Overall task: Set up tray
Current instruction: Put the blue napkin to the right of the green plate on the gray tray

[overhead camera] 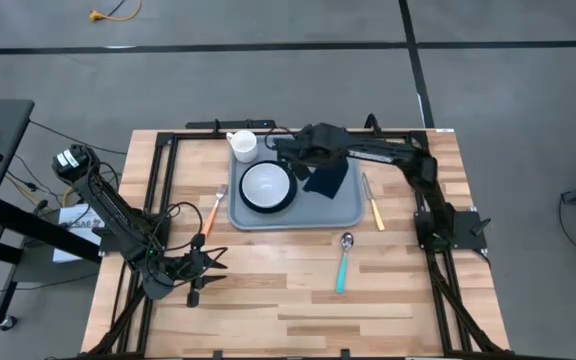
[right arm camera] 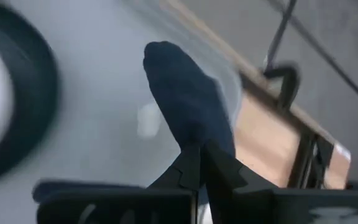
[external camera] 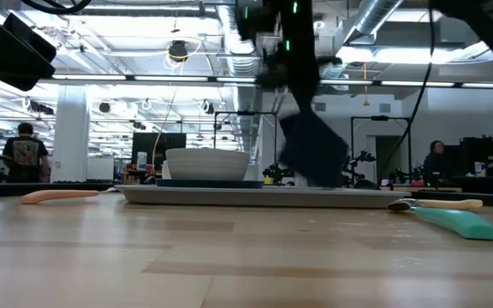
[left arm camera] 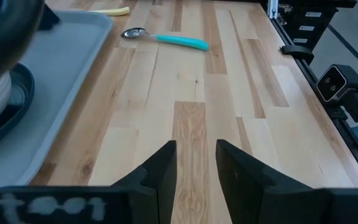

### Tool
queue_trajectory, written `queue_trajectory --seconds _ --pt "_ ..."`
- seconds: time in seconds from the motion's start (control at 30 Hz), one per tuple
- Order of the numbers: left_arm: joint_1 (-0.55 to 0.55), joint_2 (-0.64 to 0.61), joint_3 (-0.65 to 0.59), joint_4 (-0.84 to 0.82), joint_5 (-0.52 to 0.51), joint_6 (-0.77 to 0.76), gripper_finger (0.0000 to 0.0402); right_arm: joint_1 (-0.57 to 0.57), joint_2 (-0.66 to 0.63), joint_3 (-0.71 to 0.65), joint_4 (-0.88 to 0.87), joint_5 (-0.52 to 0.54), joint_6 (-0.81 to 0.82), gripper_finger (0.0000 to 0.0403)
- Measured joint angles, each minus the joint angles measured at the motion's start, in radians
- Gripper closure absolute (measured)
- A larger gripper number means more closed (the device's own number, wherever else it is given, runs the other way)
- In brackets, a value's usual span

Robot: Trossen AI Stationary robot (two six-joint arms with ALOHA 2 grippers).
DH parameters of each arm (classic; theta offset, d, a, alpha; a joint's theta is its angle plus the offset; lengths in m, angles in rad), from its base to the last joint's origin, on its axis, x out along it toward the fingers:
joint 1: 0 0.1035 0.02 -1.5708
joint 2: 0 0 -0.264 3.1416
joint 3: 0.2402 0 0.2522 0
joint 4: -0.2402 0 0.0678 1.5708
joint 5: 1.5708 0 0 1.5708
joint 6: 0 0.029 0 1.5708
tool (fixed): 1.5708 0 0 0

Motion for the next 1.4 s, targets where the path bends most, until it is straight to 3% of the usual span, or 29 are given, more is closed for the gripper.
queue_trajectory --seconds 0.2,0.5,0.67,0.9,1.23,1.4 --pt "0.0 0.0 0.0 -0.005 0.0 0.0 0.0301 0.0 0.028 -0.125 0.029 -0.08 -0.026 0.0403" --pt "0.0 0.0 0.0 -0.006 -0.007 0.001 0.0301 0.113 0.03 -0.13 0.005 -0.068 0.013 0.0403" --pt "0.0 0.0 0.0 -0.005 -0.016 0.001 0.0301 0.118 0.033 -0.129 0.03 -0.005 0.043 0.0403" --pt "0.0 0.0 0.0 -0.007 -0.013 -0.007 0.0301 0.061 0.117 -0.129 0.145 0.001 -0.015 0.0403" --pt "0.0 0.0 0.0 -0.03 -0.014 -0.019 0.0301 0.043 0.178 -0.137 0.093 0.221 0.143 0.0403" --pt "0.0 0.0 0.0 -0.031 -0.016 -0.021 0.0301 0.052 0.176 -0.141 0.134 0.232 0.158 0.0403"
